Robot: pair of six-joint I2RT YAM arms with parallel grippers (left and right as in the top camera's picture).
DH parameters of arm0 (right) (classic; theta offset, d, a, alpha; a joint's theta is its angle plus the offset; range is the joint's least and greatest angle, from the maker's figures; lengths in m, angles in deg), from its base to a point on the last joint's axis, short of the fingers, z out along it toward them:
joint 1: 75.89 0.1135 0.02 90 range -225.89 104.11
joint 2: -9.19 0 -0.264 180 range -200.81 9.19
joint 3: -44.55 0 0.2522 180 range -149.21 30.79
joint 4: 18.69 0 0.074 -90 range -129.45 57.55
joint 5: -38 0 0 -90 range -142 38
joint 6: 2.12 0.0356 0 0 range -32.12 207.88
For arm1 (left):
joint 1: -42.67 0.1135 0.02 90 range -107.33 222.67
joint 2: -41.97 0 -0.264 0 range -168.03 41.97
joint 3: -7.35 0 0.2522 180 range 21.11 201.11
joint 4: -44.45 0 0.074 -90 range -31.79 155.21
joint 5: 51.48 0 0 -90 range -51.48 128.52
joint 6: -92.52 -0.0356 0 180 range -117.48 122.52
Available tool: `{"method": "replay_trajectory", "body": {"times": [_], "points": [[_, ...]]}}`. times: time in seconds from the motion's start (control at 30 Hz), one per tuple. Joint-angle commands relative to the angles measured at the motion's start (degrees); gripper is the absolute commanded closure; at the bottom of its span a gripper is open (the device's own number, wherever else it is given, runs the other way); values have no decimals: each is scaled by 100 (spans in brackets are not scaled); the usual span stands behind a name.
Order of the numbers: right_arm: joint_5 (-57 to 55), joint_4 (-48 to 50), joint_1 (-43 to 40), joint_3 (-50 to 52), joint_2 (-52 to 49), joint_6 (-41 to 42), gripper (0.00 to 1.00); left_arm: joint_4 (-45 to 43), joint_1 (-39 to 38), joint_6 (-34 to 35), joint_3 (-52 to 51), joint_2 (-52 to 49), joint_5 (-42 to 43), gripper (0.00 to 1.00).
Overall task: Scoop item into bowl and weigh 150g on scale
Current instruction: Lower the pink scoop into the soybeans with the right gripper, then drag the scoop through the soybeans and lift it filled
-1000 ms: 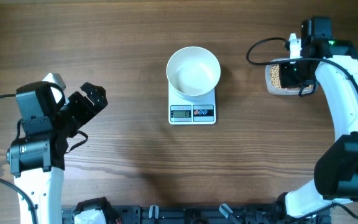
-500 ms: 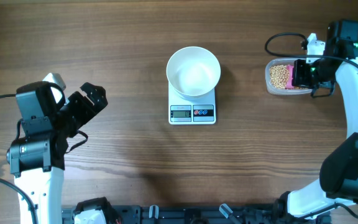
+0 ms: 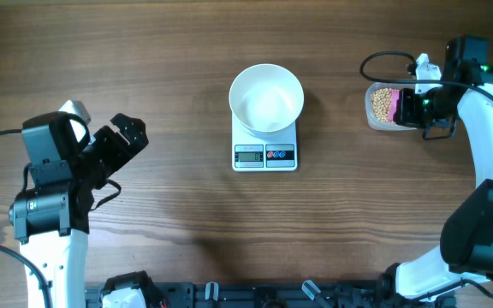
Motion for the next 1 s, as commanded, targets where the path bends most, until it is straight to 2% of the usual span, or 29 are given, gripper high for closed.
{"method": "replay_trajectory", "body": {"times": [0.0,0.3,0.97], "points": [[654,-31,-22,125,-122,-13,96,-13,37,-28,-4,-13,-37,0],[1414,-52,-398,125,-122,-26,96,-9,37,-28,-4,-13,-37,0],[2050,-50,-1051,439,-122,-9,96,46,37,-28,-4,-13,-37,0]]}}
